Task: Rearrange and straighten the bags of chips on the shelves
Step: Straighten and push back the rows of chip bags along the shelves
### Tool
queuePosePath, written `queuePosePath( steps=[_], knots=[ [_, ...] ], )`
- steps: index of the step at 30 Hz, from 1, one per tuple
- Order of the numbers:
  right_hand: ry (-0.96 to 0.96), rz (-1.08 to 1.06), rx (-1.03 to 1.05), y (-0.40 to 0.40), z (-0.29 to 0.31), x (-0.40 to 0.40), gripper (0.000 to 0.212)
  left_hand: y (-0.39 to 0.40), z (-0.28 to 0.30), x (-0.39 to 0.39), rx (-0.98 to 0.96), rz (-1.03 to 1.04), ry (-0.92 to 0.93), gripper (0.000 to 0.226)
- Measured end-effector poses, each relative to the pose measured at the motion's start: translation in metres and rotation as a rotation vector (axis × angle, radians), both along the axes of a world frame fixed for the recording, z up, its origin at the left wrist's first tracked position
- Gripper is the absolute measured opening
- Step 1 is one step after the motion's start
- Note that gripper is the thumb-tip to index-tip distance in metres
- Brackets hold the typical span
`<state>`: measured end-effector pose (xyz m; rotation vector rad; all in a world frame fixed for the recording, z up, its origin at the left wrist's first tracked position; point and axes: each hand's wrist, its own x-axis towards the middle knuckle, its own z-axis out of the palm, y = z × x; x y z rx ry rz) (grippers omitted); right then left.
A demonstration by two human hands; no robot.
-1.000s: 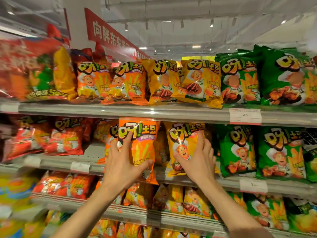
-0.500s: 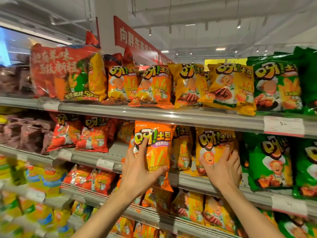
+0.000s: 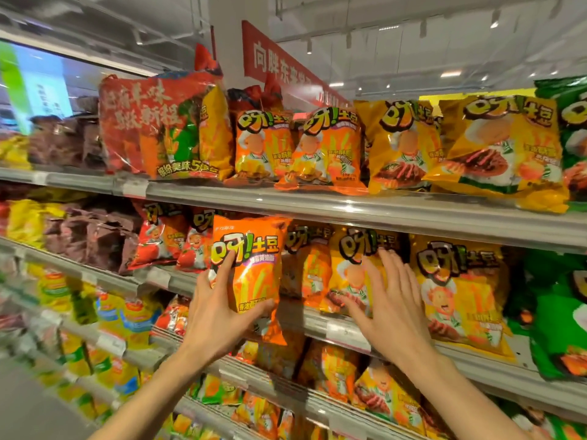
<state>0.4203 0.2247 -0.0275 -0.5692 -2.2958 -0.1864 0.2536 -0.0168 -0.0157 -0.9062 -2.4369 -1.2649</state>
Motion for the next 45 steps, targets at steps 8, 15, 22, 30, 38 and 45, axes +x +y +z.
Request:
queuePosePath(
  steps=[8,15,22,30,38,45],
  knots=[
    [-0.210,-0.059,0.121,-0.038,0.012,-0.104,0.074,-0.014,0.001,-0.116,-0.058,-0.038,0.024,0.111],
    [-0.327,-0.187,0.064,-0.044,-0.013,-0.153,0.078,0.023,-0.002,-0.173,-0.101,-0.170,0.032,0.111],
    [-0.358,-0.271,0.029,-0.044,-0.013,-0.147,0.077,0.062,-0.002,-0.194,-0.158,-0.189,0.051,0.105],
    [-0.385,-0.270,0.021,-0.042,-0.013,-0.143,0.078,0.089,-0.017,-0.195,-0.227,-0.156,0.103,0.099],
    [-0.377,-0.235,-0.003,-0.044,-0.010,-0.139,0.077,0.091,-0.022,-0.188,-0.309,-0.121,0.147,0.106],
    [-0.282,-0.168,-0.101,-0.042,-0.010,-0.139,0.077,0.063,-0.019,-0.187,-0.084,-0.224,0.112,0.081]
  ],
)
